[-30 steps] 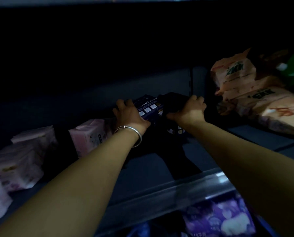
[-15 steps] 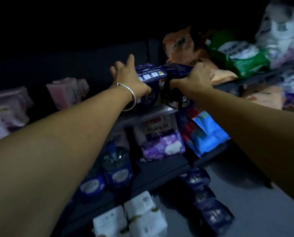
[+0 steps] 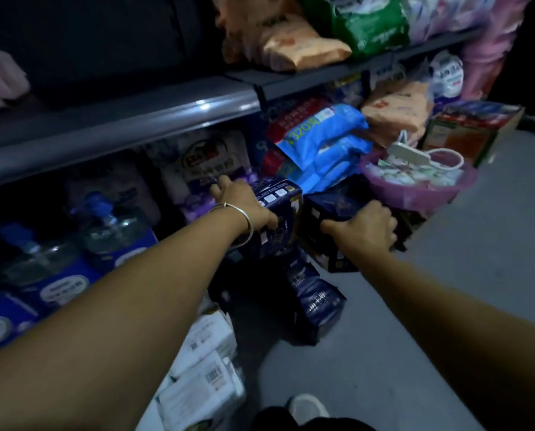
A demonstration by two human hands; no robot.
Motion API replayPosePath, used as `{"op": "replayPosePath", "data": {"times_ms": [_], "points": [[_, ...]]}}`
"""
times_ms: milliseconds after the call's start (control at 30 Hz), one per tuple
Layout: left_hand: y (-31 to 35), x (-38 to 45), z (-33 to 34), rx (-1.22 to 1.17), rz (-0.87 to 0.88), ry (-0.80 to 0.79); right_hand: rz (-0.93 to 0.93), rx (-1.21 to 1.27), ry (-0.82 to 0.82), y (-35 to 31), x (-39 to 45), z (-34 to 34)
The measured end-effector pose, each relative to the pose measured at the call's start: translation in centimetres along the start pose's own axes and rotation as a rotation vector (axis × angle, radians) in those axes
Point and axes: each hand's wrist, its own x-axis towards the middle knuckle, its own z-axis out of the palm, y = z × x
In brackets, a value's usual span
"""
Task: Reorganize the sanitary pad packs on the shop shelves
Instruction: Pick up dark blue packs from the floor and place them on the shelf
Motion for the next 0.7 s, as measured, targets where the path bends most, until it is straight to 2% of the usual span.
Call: {"op": "replayPosePath", "data": {"times_ms": [167, 333, 433, 567, 700], "points": [[-0.6, 1.3, 5.3, -0.022, -0.017, -0.085, 0.204, 0.0, -0.065, 6.0, 0.1, 4.8], [-1.2, 2.8, 7.9, -0.024, -0.013, -0.106, 0.37, 0.02, -0.073, 7.9, 0.7, 8.6], [-1.2, 3.6, 8.7, -0.038, 0.006, -0.087, 0.365, 0.044, -0.114, 7.9, 0.2, 10.7], [-1.1, 4.1, 9.5, -0.054, -0.001, -0.064, 0.277, 0.017, -0.309, 8.2, -1.7, 13.5], [-0.9, 4.2, 9.7, -0.043, 0.004, -0.069, 0.29, 0.068, -0.327, 9.2, -0.5, 13.4]]}}
